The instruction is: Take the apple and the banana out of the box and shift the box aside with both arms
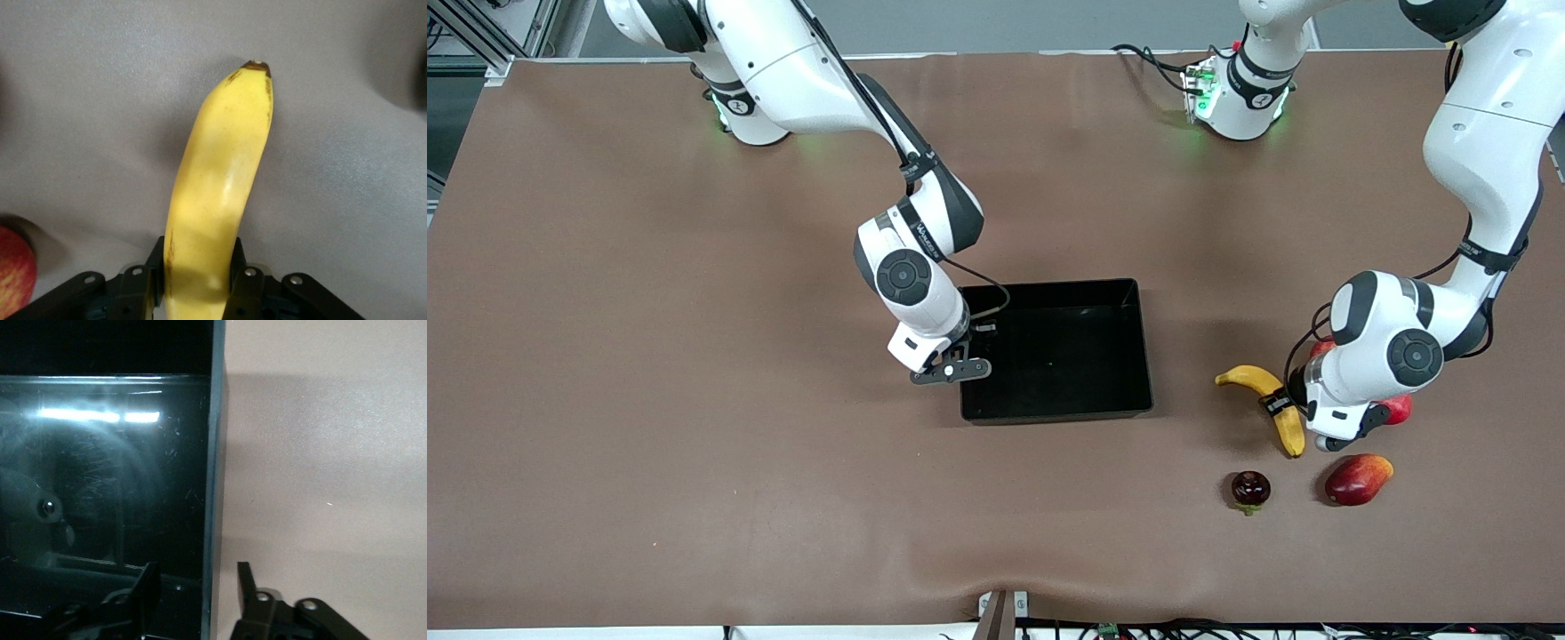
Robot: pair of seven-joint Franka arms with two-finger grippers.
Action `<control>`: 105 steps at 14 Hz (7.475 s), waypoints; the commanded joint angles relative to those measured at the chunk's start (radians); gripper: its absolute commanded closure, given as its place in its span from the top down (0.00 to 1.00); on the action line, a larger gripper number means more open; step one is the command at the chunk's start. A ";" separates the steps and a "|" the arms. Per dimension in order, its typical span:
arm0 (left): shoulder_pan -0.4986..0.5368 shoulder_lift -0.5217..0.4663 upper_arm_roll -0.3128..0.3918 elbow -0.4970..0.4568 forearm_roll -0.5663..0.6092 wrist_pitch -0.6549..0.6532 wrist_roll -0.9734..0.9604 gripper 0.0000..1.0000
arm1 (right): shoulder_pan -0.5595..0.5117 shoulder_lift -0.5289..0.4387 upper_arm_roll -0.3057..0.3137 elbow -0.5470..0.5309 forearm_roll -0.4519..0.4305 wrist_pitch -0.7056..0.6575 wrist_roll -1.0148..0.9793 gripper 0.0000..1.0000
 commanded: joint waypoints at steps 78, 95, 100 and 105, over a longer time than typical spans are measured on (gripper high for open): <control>-0.428 -0.793 0.422 0.252 -0.290 -0.857 0.706 1.00 | -0.860 -0.194 -0.099 -0.168 -0.170 -0.241 -0.763 0.50; -0.429 -0.802 0.390 0.241 -0.359 -0.892 0.699 1.00 | -0.782 -0.579 0.002 -0.108 -0.302 -0.486 -0.604 1.00; -0.426 -0.793 0.376 0.229 -0.362 -0.870 0.684 1.00 | -0.734 -0.624 0.023 0.015 -0.311 -0.728 -0.568 1.00; -0.411 -0.795 0.386 0.244 -0.394 -0.875 0.698 1.00 | -0.733 -0.645 0.023 0.052 -0.299 -0.940 -0.458 1.00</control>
